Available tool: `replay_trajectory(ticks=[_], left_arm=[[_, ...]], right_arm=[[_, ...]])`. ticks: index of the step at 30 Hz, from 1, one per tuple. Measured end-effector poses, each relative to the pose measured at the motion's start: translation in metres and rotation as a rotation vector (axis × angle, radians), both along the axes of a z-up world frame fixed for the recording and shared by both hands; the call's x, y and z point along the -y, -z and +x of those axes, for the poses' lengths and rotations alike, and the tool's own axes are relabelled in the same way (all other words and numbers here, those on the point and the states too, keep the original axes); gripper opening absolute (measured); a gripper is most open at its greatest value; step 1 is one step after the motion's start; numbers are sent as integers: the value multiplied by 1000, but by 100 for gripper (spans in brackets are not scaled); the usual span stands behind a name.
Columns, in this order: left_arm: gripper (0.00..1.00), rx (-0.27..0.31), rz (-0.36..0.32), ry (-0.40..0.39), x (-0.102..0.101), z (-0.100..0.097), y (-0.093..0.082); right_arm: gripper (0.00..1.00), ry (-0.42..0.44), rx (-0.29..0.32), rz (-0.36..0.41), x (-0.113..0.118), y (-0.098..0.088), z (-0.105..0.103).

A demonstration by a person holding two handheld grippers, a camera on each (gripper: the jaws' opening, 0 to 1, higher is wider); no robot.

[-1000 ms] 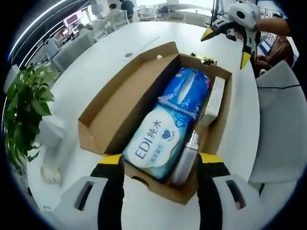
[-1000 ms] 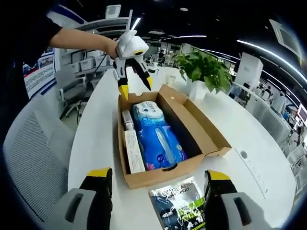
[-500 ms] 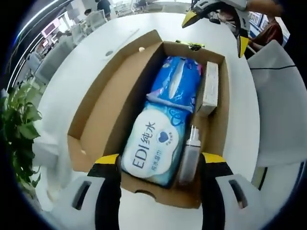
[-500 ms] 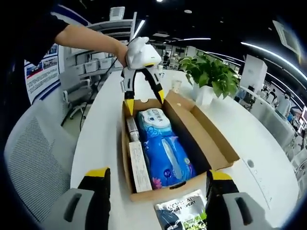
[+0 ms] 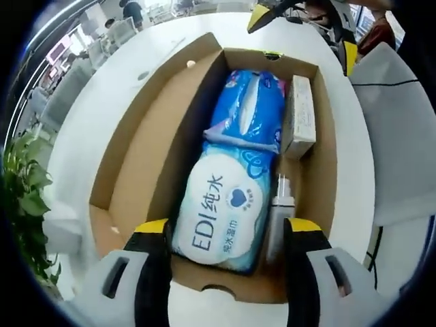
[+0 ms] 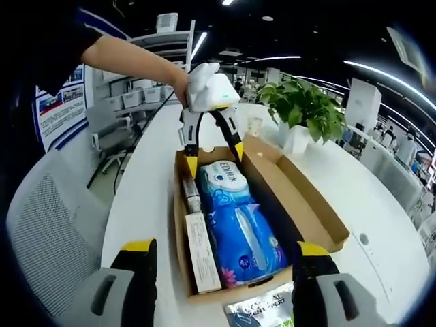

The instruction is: Operate the shoe box by opening the lid, removing the specified soft item, and placing it in the target area until the item is outside and the box remains undamaged.

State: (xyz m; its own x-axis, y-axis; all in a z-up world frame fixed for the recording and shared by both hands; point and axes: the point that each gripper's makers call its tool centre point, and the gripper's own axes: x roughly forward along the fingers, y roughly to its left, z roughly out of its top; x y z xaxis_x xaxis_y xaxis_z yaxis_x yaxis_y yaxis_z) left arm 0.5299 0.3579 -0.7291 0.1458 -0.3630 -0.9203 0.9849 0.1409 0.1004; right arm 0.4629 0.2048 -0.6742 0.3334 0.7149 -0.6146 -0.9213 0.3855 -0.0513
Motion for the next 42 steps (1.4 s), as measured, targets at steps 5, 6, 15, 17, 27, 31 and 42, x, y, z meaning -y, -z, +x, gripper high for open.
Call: replay_trajectory(ticks=[5, 6, 15, 17, 27, 31, 42], left_arm=[[68, 0, 9, 29, 1, -1, 6], [68, 0, 13, 33, 0, -1, 7], [66, -10, 33, 59, -4, 3, 18], [66, -14, 33, 68, -4, 3, 21], [62, -33, -19, 113, -8, 8, 28], [60, -26, -38, 137, -8, 9, 28], [59, -12, -8, 159, -6, 10, 32]], right_arm=[[81, -10, 1, 8, -12, 2, 2], [81, -11, 0, 9, -14, 3, 3], [81, -16, -7, 21, -24, 5, 6], [80, -13, -9, 21, -25, 7, 8], [80, -1, -23, 33, -33, 13, 19], [79, -11, -20, 31, -41, 17, 22], [78, -30, -17, 28, -53, 20, 27]])
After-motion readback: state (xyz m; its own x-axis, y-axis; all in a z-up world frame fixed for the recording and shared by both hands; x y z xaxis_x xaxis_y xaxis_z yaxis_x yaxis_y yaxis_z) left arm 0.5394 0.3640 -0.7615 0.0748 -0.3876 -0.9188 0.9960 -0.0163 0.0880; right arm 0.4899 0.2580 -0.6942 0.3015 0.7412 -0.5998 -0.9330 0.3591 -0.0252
